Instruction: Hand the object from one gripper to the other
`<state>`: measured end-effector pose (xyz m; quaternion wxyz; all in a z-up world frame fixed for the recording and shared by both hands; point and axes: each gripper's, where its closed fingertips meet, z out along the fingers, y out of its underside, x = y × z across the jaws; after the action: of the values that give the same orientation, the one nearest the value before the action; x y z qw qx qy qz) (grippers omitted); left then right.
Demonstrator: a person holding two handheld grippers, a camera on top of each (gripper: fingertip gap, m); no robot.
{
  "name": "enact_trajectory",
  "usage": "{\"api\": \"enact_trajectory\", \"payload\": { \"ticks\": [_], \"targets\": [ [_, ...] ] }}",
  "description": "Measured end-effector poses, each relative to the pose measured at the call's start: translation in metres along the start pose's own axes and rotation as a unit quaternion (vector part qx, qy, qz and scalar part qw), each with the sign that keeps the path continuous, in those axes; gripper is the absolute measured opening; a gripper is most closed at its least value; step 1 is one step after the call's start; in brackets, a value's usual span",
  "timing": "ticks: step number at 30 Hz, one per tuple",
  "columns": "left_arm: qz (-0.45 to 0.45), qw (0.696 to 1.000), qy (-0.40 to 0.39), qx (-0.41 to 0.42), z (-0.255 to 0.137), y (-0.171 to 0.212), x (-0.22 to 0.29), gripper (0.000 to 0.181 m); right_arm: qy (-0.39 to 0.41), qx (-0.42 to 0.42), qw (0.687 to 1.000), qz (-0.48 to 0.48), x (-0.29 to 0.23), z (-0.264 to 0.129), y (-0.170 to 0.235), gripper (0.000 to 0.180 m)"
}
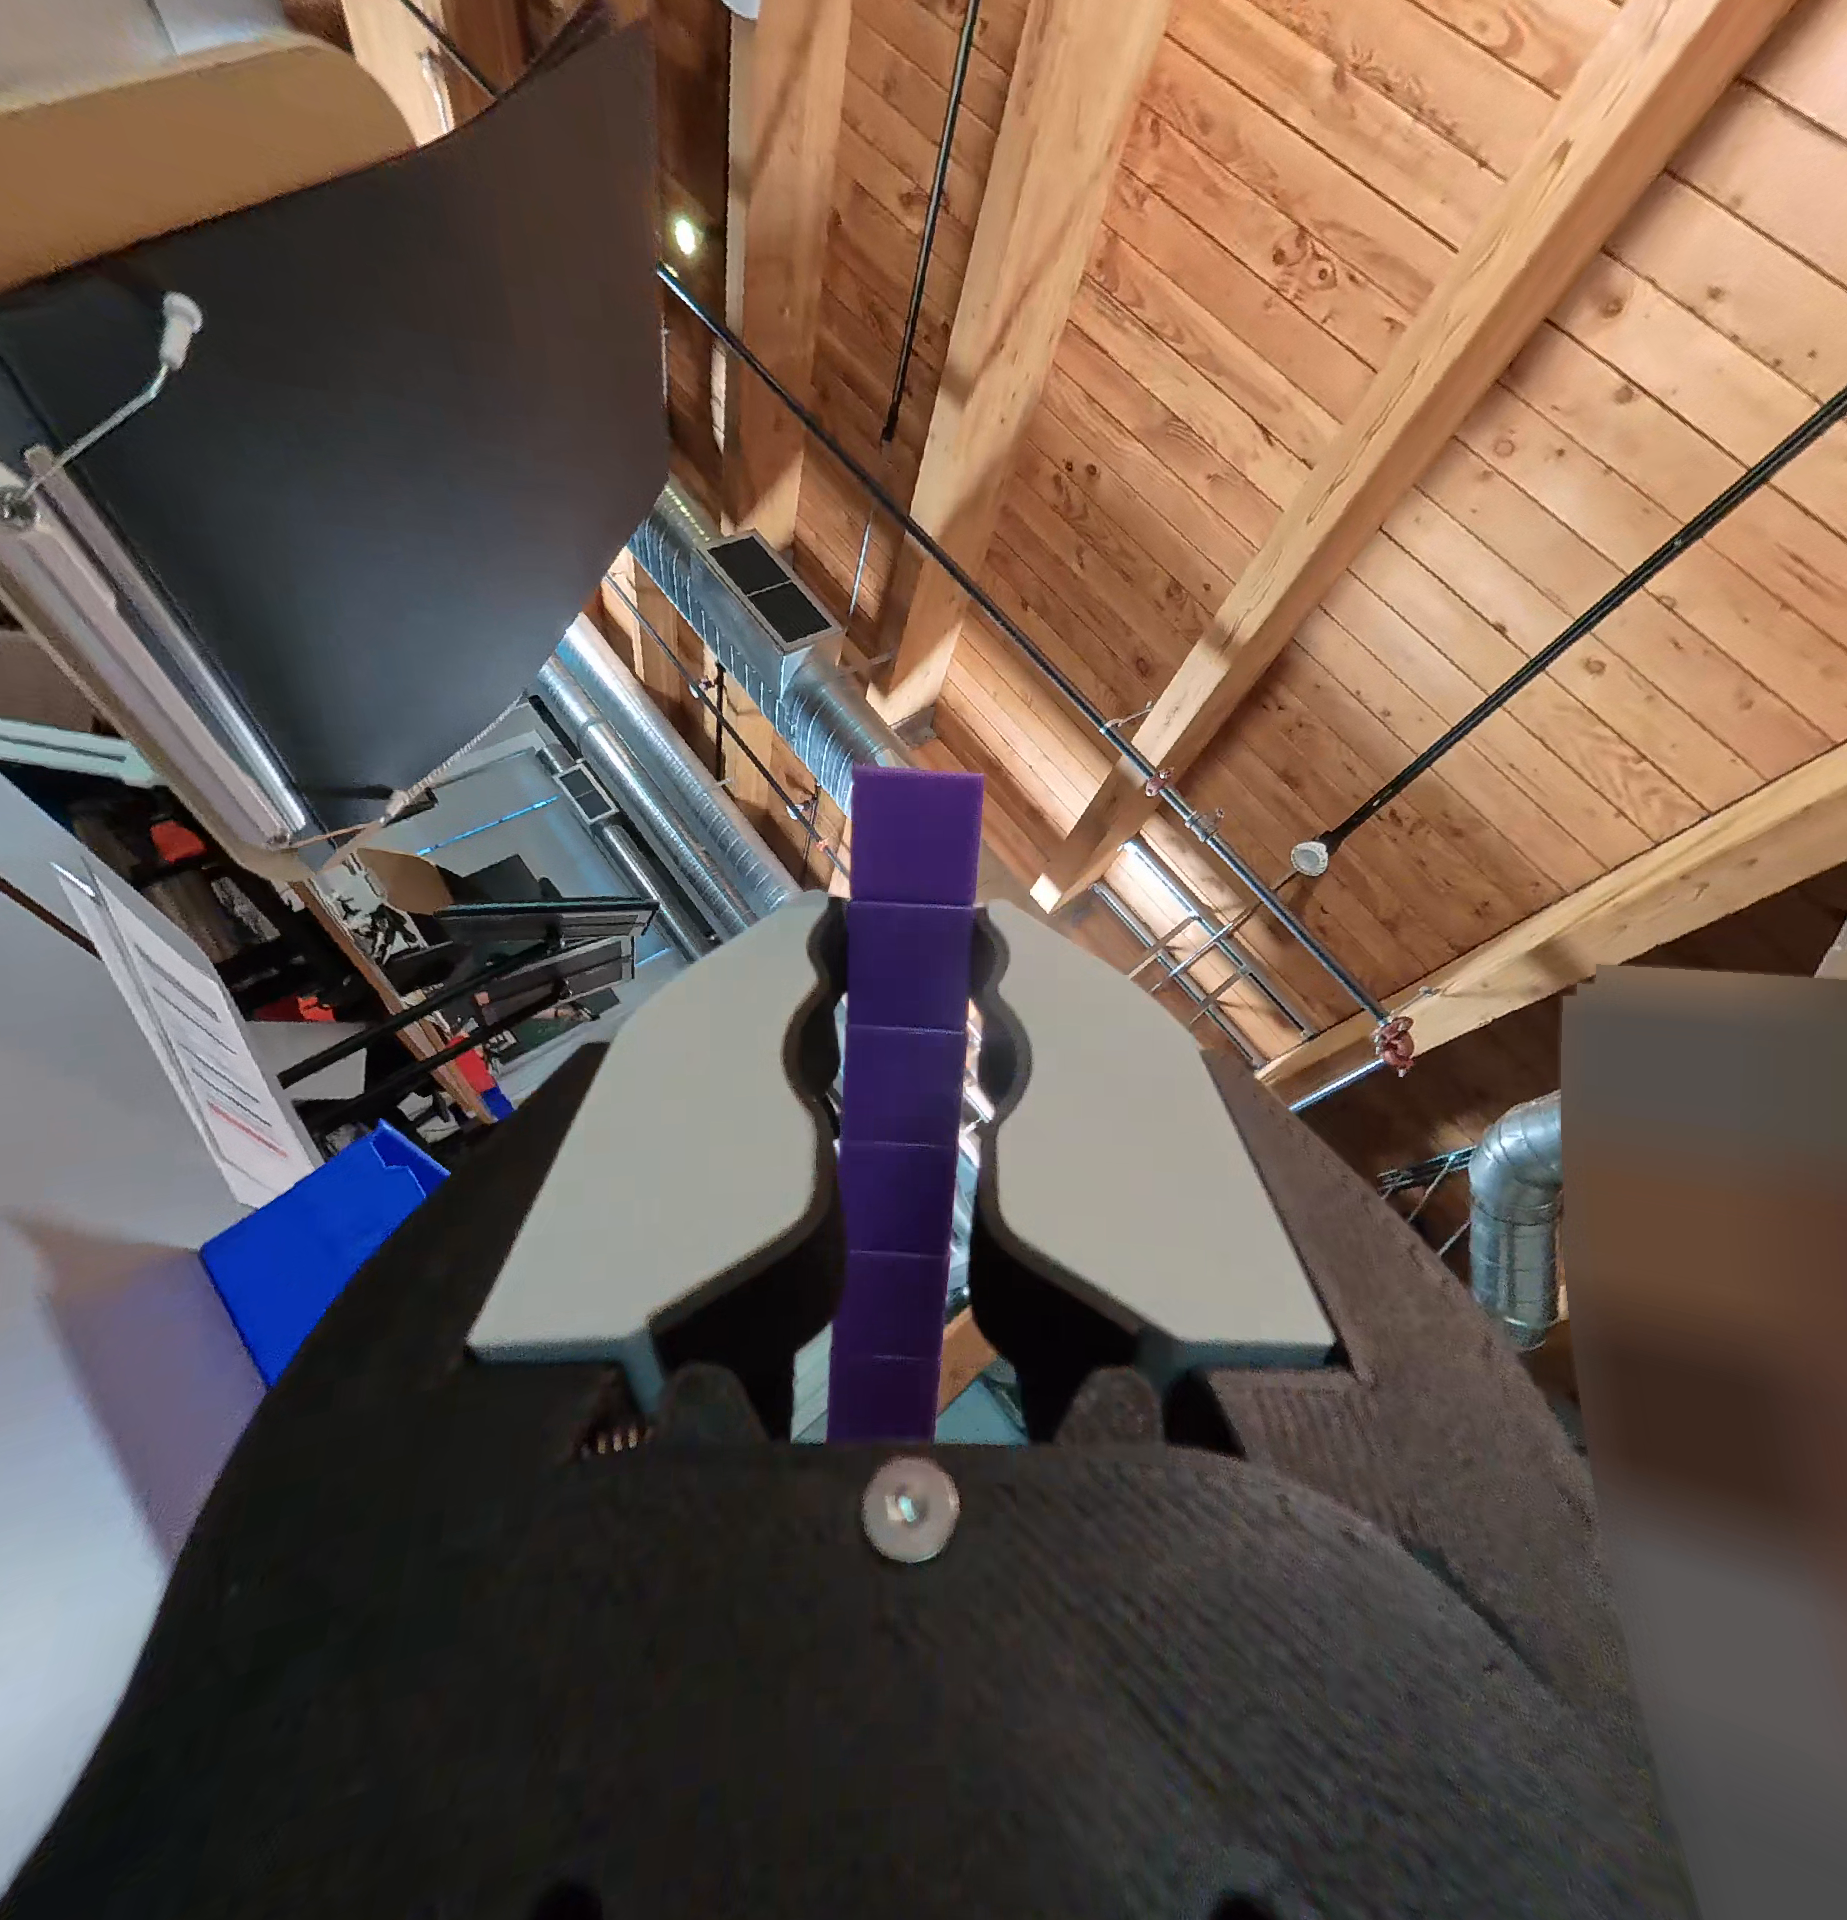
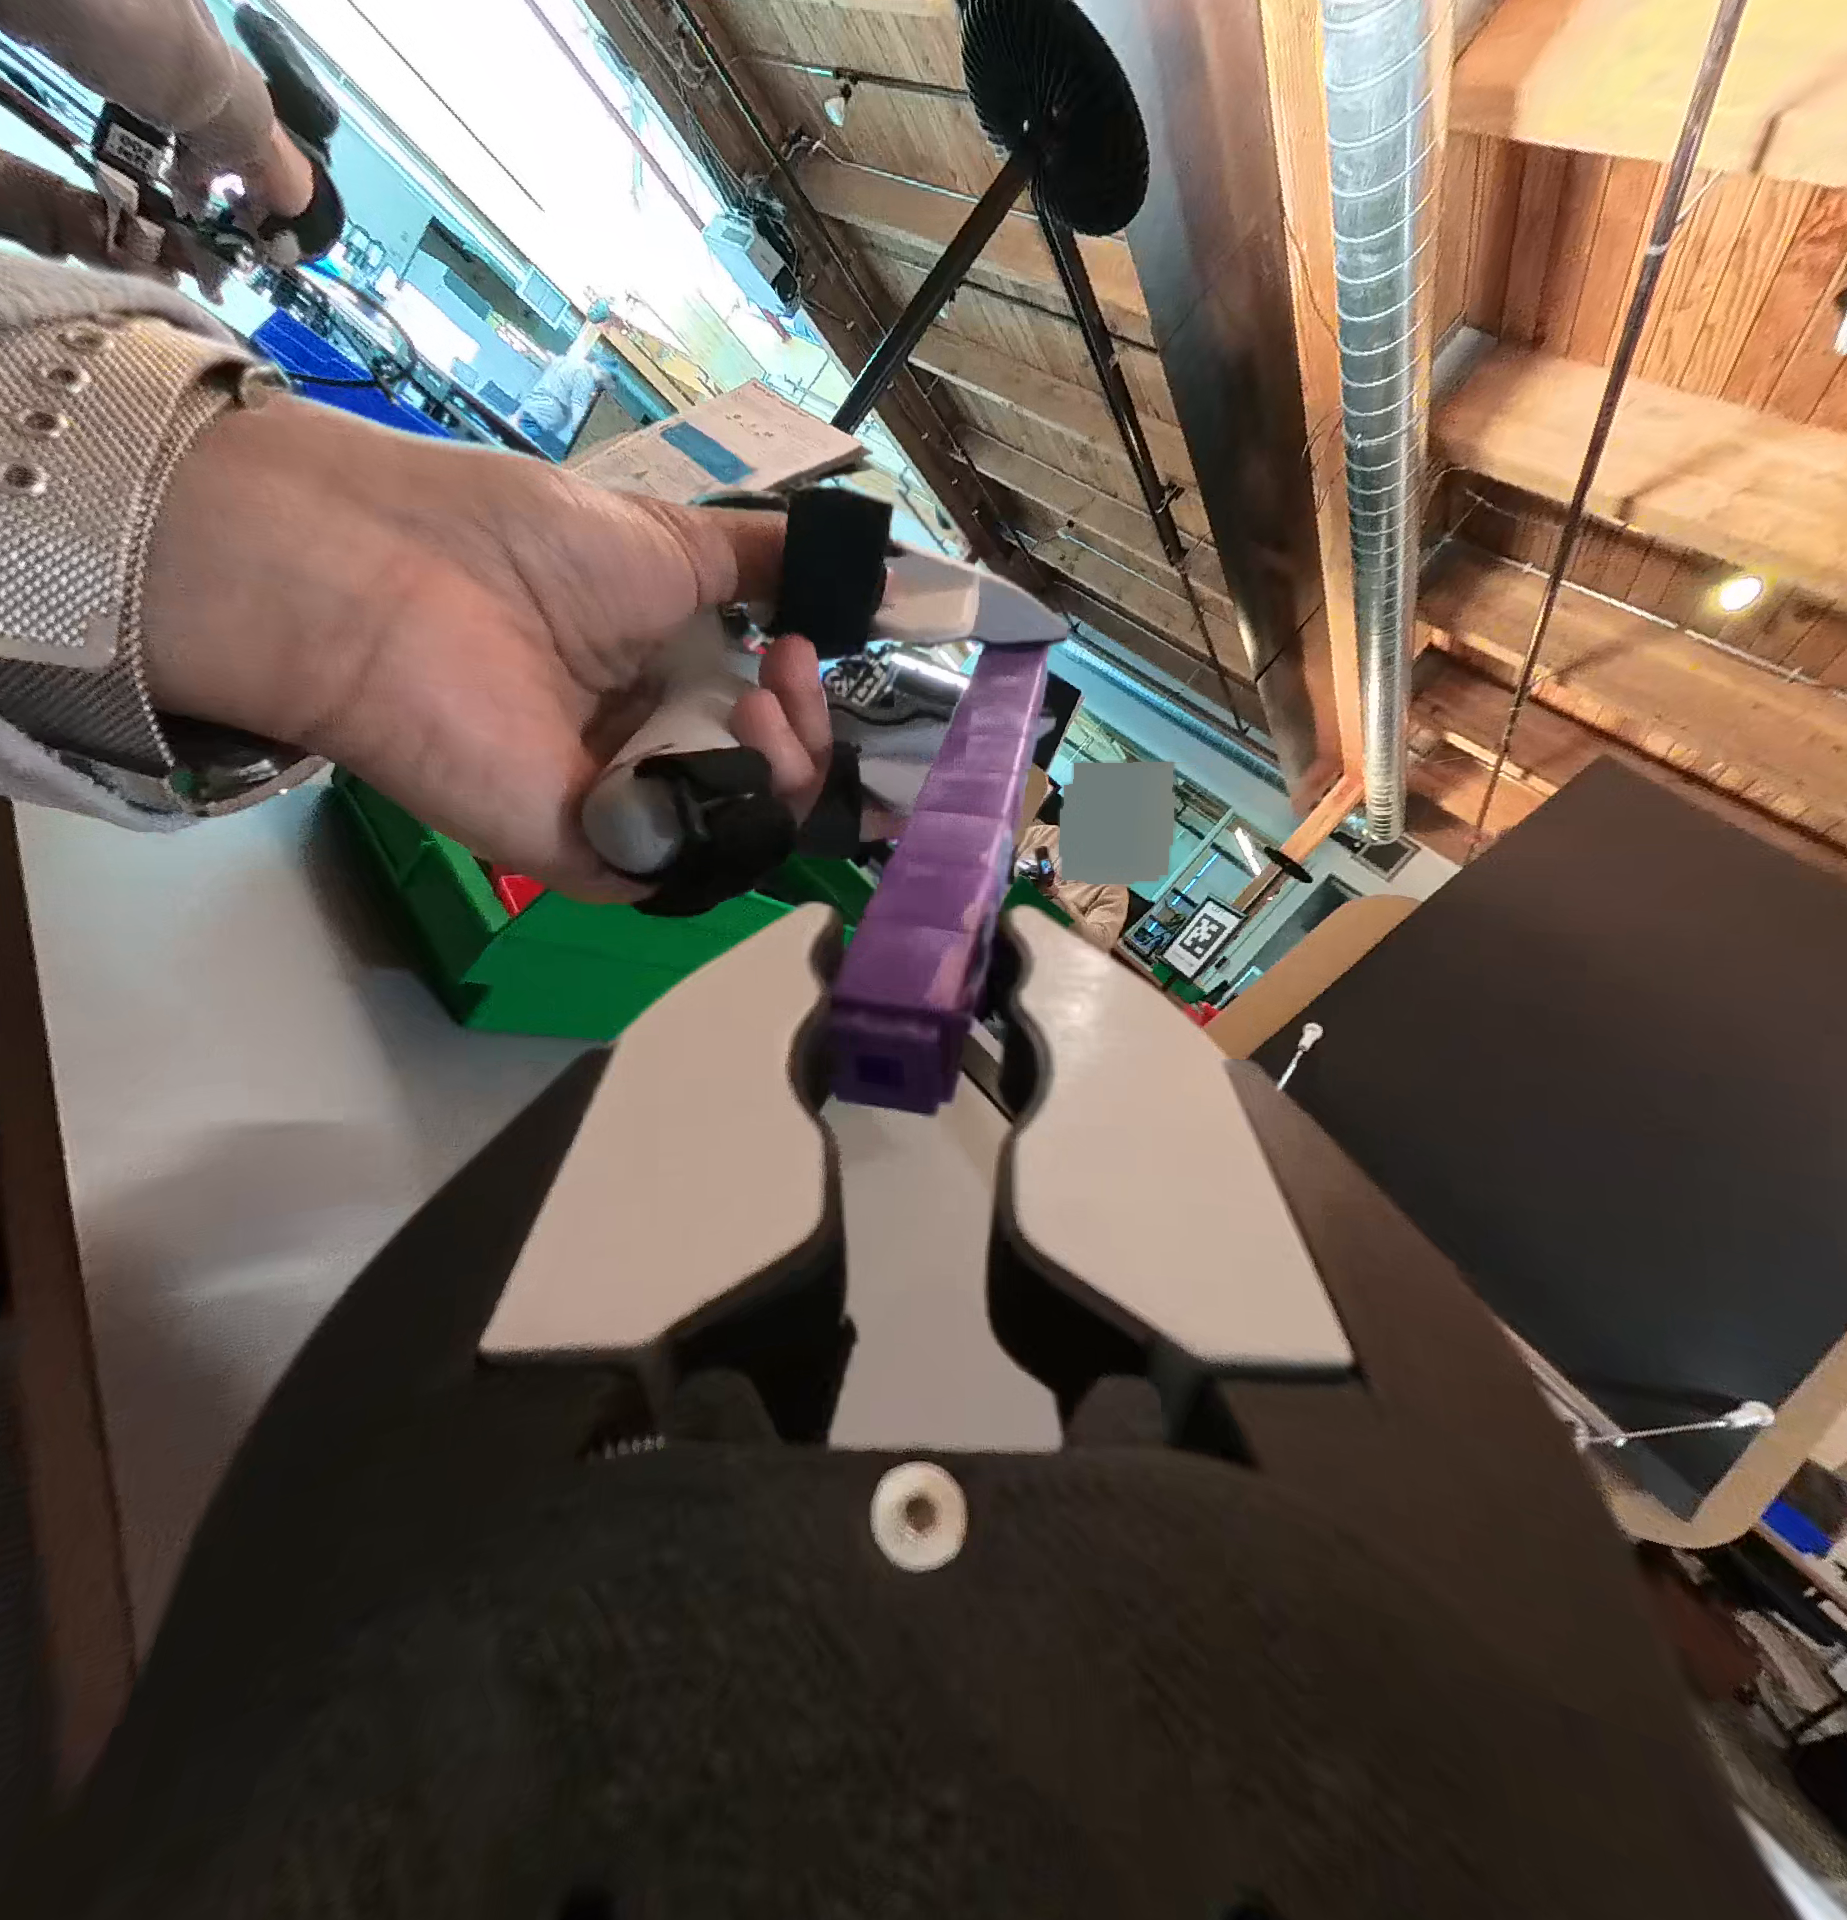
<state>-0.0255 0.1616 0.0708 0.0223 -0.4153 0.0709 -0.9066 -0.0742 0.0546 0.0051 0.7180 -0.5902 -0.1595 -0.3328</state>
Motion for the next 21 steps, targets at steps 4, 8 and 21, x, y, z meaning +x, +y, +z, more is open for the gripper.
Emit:
{"api": "enact_trajectory", "payload": {
  "ticks": [4, 8, 21],
  "targets": [
    [-0.025, 1.000, -0.005, 0.002, -0.002, 0.001, -0.007, 0.022, 0.004, -0.002, 1.000, 0.002, 0.010, -0.003, 0.002, 0.024],
    [-0.037, 0.999, -0.008, -0.009, -0.001, 0.005, -0.012, 0.023, -0.001, -0.006, 1.000, 0.022, 0.023, -0.006, 0.004, 0.022],
    [-0.051, 0.993, -0.042, -0.102, 0.006, 0.058, -0.045, 0.068, 0.021, -0.024, 0.943, 0.330, 0.095, -0.026, 0.046, 0.022]
  ]
}}
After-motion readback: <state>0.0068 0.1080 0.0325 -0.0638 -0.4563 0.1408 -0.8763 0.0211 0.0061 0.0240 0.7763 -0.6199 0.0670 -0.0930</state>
